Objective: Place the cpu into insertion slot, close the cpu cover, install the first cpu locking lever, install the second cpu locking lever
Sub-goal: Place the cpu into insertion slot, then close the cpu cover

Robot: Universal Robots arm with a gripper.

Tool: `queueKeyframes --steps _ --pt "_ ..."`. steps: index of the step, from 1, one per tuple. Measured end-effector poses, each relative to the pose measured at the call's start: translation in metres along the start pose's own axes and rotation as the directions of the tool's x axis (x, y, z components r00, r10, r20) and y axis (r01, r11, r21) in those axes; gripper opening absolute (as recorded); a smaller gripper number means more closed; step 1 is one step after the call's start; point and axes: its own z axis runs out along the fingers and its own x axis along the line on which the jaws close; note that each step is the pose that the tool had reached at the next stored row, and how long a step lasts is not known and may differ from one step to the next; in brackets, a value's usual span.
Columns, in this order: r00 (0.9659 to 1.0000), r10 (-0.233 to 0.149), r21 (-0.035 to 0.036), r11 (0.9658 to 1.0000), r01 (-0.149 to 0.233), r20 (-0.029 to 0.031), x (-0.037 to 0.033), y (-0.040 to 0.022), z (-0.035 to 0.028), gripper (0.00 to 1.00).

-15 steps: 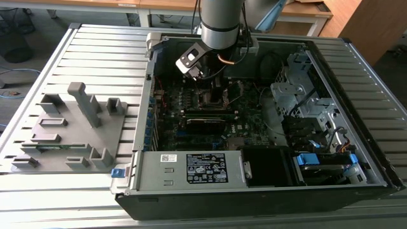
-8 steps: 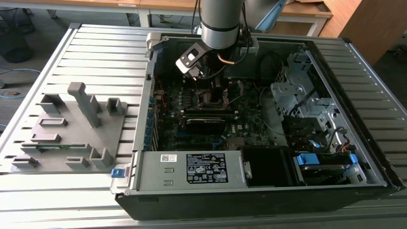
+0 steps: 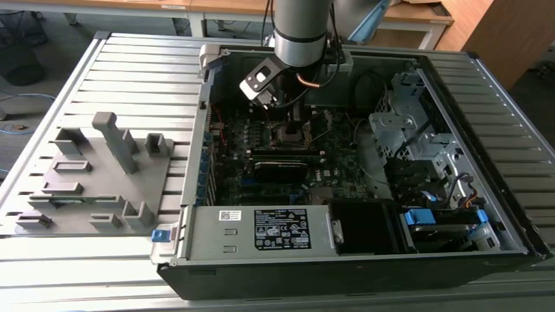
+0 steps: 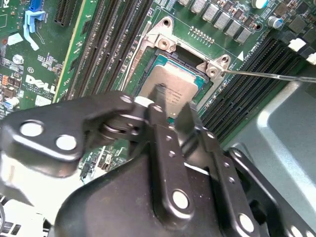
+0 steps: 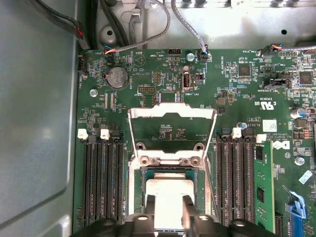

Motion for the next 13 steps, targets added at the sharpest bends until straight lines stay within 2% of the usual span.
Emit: queueKeyframes --steps 2,3,6,13 --pt "1.0 0.0 0.0 1.0 0.0 0.0 0.0 0.0 -0.0001 0.23" --pt "1.0 0.0 0.0 1.0 0.0 0.0 0.0 0.0 -0.0002 0.23" --pt "1.0 0.0 0.0 1.0 0.0 0.0 0.0 0.0 -0.0003 0.11" --pt "1.0 0.0 0.0 1.0 0.0 0.0 0.0001 0.0001 -0.0015 0.11"
